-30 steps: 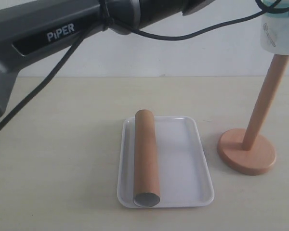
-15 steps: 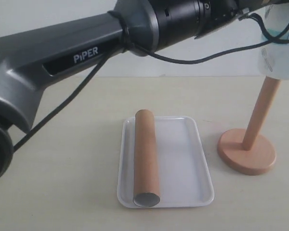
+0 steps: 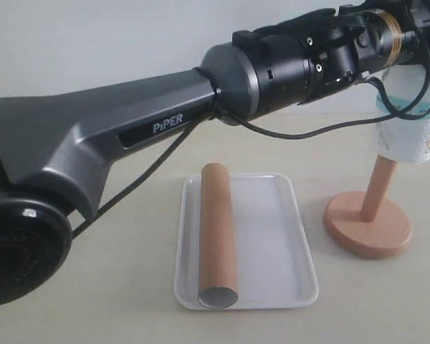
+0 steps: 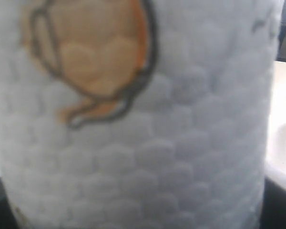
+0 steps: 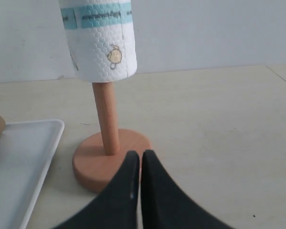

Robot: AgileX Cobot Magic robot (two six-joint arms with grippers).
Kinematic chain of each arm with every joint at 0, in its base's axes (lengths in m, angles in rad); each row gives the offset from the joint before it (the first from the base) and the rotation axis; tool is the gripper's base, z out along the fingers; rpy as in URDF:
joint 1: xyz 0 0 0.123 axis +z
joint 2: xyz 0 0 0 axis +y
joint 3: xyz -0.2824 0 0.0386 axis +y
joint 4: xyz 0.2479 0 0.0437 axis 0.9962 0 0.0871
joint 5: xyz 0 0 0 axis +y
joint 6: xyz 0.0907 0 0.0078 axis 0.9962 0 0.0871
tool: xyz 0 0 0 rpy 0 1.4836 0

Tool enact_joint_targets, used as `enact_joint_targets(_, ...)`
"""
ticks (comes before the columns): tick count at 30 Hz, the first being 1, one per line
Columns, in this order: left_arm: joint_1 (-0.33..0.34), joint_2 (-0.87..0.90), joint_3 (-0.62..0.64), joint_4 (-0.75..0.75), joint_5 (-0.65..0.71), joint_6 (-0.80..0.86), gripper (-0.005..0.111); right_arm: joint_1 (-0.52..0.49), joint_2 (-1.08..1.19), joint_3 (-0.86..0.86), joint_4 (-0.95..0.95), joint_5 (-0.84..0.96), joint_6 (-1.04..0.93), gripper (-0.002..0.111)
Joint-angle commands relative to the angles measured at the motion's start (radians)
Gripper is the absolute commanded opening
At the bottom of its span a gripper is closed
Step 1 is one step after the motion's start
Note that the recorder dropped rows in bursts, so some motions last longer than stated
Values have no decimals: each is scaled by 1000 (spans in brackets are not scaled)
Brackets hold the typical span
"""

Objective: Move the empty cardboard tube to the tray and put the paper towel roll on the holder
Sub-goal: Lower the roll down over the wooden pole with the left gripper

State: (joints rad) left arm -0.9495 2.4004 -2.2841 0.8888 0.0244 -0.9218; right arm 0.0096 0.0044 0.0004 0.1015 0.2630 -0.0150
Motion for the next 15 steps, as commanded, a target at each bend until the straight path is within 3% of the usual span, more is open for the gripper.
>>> enact_joint_targets(1, -26, 23, -8, 0, -55, -6, 4, 3, -4, 0, -4, -13, -3, 1)
enact_joint_targets(6, -31, 47, 0, 45, -39, -6, 4, 3, -4, 0, -4, -13, -3, 1)
enact_joint_targets(15, -31, 47, 65, 42, 126, 25, 4, 3, -4, 0, -4, -13, -3, 1)
